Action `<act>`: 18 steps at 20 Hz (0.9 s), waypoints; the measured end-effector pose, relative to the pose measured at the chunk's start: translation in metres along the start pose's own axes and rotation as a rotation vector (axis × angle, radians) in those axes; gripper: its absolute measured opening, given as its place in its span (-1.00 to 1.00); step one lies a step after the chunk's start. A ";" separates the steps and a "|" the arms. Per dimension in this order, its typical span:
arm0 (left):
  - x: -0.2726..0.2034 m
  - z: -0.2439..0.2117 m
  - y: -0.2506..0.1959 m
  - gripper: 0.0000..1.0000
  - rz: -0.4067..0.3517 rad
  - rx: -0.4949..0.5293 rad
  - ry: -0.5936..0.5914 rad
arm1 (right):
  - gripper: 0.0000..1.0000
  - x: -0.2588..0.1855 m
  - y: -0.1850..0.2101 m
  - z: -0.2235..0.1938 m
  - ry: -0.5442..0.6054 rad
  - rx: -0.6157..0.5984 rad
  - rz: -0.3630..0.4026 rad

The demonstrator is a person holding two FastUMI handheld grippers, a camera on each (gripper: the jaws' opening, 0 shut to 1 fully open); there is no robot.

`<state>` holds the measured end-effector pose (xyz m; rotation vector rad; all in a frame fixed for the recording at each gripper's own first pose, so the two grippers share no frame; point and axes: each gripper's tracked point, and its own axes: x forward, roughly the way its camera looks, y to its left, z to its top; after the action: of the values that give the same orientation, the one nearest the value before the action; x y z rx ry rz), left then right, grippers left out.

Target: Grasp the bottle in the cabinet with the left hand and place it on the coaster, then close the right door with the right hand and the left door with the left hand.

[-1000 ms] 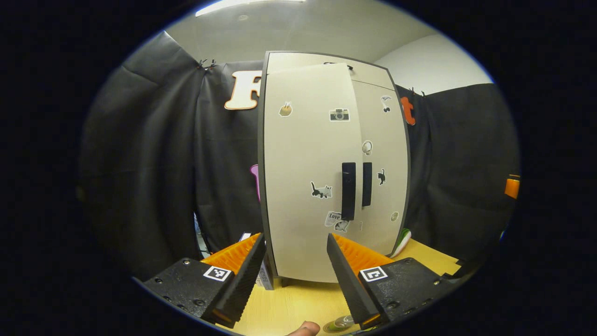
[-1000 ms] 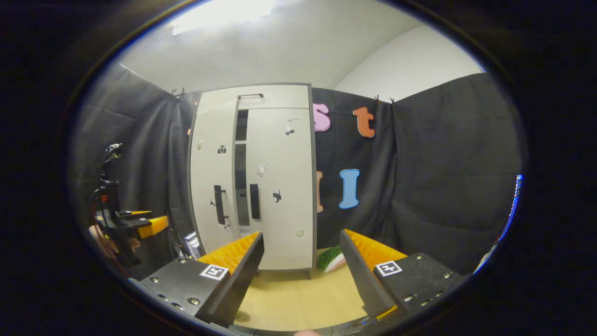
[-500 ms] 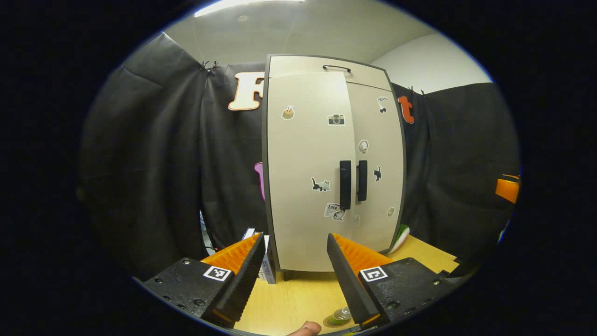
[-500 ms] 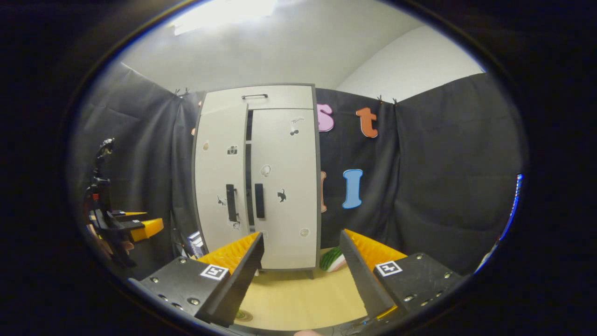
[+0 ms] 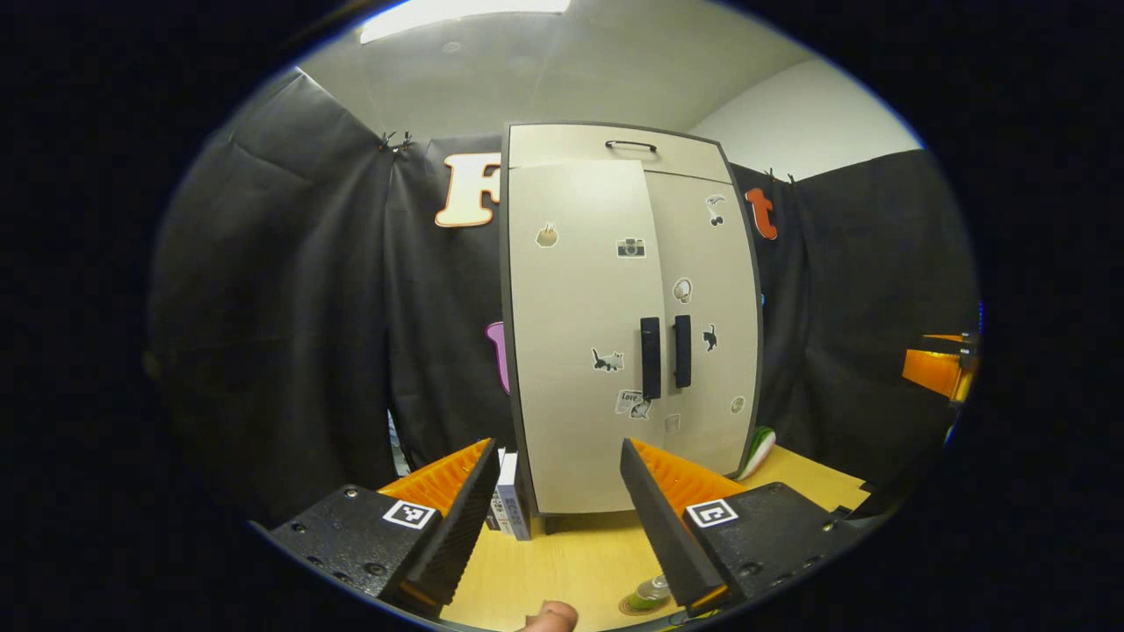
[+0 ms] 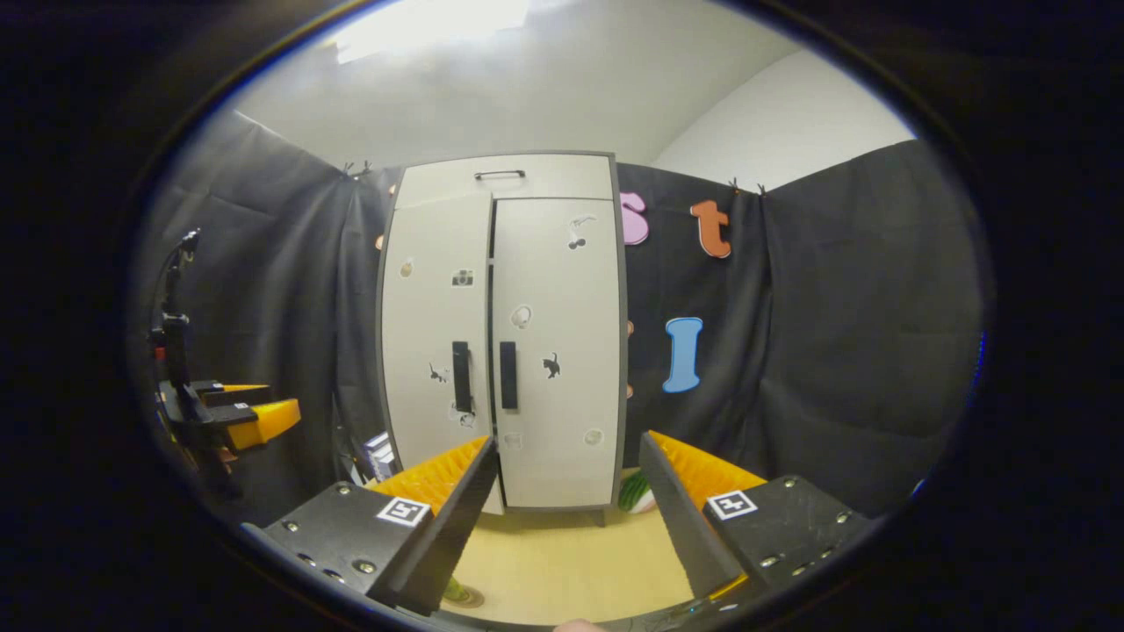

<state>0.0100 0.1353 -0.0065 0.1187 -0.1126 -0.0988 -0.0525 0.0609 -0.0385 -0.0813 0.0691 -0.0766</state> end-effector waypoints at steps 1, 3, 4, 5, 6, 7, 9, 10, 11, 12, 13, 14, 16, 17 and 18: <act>-0.001 0.001 0.000 0.90 0.003 0.005 -0.005 | 0.97 0.001 0.002 0.001 -0.007 0.000 0.010; -0.002 0.003 -0.002 0.96 0.000 0.002 -0.010 | 0.97 0.005 0.005 0.003 -0.016 -0.003 0.023; -0.002 0.002 -0.001 0.96 0.004 -0.004 -0.006 | 0.97 0.007 0.007 0.003 -0.017 -0.001 0.027; -0.002 0.003 0.000 0.96 0.009 -0.014 -0.005 | 0.98 0.007 0.006 0.002 -0.018 0.000 0.028; -0.002 0.005 0.001 0.96 0.014 -0.030 -0.009 | 0.98 0.008 0.006 0.003 -0.017 -0.001 0.027; -0.002 0.008 0.001 0.96 0.017 -0.045 -0.014 | 0.98 0.008 0.005 0.003 -0.017 -0.001 0.023; -0.002 0.007 0.001 0.96 0.026 -0.061 -0.010 | 0.98 0.010 0.004 0.004 -0.019 0.003 0.023; -0.001 0.005 0.000 0.96 0.023 -0.065 -0.002 | 0.98 0.012 0.003 0.004 -0.019 0.004 0.023; -0.001 0.002 -0.004 0.96 0.012 -0.065 0.009 | 0.98 0.012 0.002 0.004 -0.018 0.004 0.021; -0.001 0.000 -0.006 0.96 0.007 -0.060 0.016 | 0.98 0.014 0.002 0.004 -0.018 0.003 0.021; -0.001 0.000 -0.007 0.96 0.003 -0.053 0.013 | 0.98 0.014 0.002 0.004 -0.021 0.000 0.022; 0.001 0.002 -0.010 0.96 -0.006 -0.045 -0.001 | 0.98 0.015 0.002 0.005 -0.029 -0.006 0.025; 0.004 0.003 -0.014 0.96 -0.011 -0.031 -0.015 | 0.98 0.018 -0.001 0.006 -0.035 -0.022 0.018; 0.006 0.002 -0.014 0.96 -0.010 -0.025 -0.015 | 0.98 0.020 -0.001 0.003 -0.031 -0.023 0.016; 0.009 0.001 -0.015 0.96 -0.008 -0.026 -0.016 | 0.98 0.023 0.001 0.002 -0.027 -0.022 0.021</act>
<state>0.0171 0.1191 -0.0063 0.0923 -0.1267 -0.1090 -0.0300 0.0598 -0.0382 -0.1032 0.0436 -0.0542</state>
